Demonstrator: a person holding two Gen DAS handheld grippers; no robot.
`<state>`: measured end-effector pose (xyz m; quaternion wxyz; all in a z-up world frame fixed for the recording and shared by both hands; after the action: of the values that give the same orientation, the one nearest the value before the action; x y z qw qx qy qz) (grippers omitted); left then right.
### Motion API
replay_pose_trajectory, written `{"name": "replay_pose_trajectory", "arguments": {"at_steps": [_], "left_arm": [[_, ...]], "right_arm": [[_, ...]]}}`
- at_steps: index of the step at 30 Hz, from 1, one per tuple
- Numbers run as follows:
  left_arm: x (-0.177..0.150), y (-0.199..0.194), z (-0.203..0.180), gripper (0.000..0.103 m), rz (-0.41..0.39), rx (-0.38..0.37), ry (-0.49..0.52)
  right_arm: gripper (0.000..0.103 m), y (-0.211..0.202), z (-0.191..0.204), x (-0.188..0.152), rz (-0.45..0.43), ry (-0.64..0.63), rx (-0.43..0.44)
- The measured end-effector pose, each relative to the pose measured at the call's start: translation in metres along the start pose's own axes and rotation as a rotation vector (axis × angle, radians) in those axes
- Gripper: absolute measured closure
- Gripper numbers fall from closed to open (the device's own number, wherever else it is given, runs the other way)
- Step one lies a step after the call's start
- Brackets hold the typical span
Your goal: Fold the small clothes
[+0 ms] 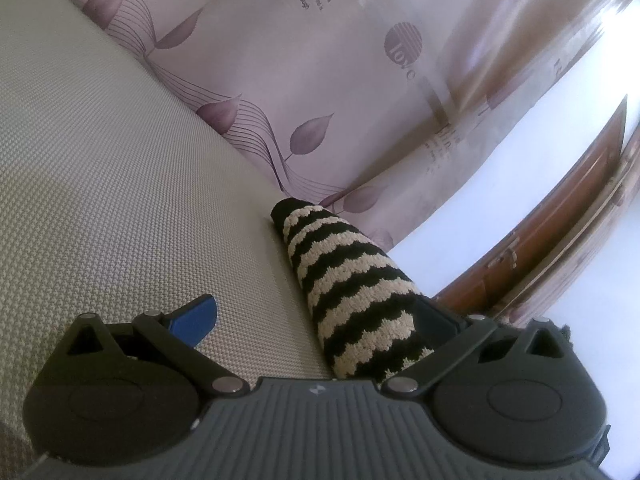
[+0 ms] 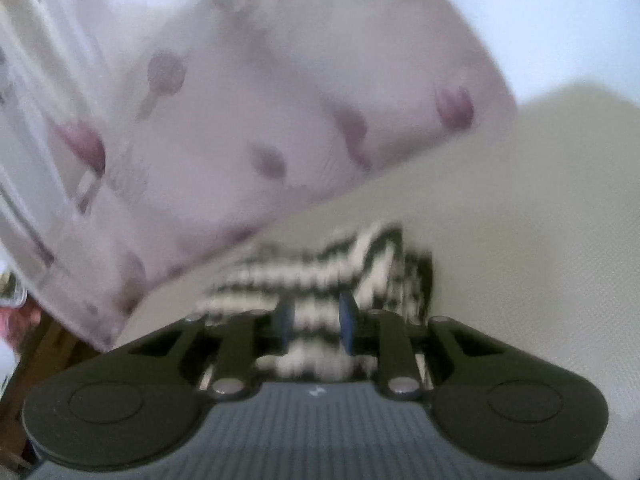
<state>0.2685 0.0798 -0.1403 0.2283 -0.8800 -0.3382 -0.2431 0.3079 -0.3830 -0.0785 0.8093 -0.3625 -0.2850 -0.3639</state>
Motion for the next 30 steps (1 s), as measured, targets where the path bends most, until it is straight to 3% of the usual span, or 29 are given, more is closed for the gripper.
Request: {"name": "replay_pose_trajectory", "arguments": {"at_steps": [3, 6, 10, 13, 16, 18, 21, 24, 26, 28, 30], "left_arm": [[0.000, 0.000, 0.000, 0.000, 0.001, 0.005, 0.004], [-0.001, -0.001, 0.001, 0.000, -0.001, 0.018, 0.009], [-0.001, 0.000, -0.001, 0.000, 0.006, 0.057, 0.021], [-0.001, 0.001, -0.004, 0.000, 0.009, 0.084, 0.007], [0.003, 0.002, -0.017, 0.000, -0.021, 0.042, -0.045], [0.008, 0.007, -0.039, 0.001, -0.043, 0.038, 0.005], [0.010, 0.025, -0.086, 0.004, -0.025, 0.030, 0.180], [-0.001, 0.048, -0.126, 0.020, -0.008, 0.076, 0.361], [-0.010, 0.067, -0.139, 0.050, 0.039, 0.090, 0.407], [-0.019, 0.085, -0.145, 0.065, 0.066, 0.141, 0.459], [-0.028, 0.098, -0.145, 0.072, 0.072, 0.175, 0.505]], "right_arm": [[0.080, 0.010, 0.002, -0.021, 0.082, -0.048, -0.053], [0.090, 0.008, 0.005, -0.034, 0.051, -0.094, -0.057], [0.092, -0.012, 0.002, -0.028, -0.050, -0.106, -0.081], [0.092, -0.011, -0.008, -0.030, -0.023, -0.106, -0.098], [0.092, 0.000, -0.009, -0.048, 0.022, -0.117, -0.084], [0.092, 0.000, -0.012, -0.049, 0.002, -0.114, -0.085], [0.091, 0.002, -0.024, -0.053, -0.033, -0.063, -0.056], [0.090, 0.004, -0.031, -0.061, -0.074, -0.030, -0.028], [0.089, 0.002, -0.040, -0.064, -0.087, 0.011, -0.002], [0.089, 0.000, -0.043, -0.064, -0.090, 0.025, 0.007], [0.089, 0.000, -0.041, -0.065, -0.092, 0.008, 0.000]]}}
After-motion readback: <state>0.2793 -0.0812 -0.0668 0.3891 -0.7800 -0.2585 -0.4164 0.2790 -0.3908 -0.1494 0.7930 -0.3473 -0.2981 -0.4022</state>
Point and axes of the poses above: each gripper's, at about its wrist camera, not at the fingertips, and y roughly the way its jaws point, z to its left, x to its top, the point moved 3 cm from there along y, roughly the way its jaws point, and after that the axes turned 3 degrees about -y, right-handed, at the moved point
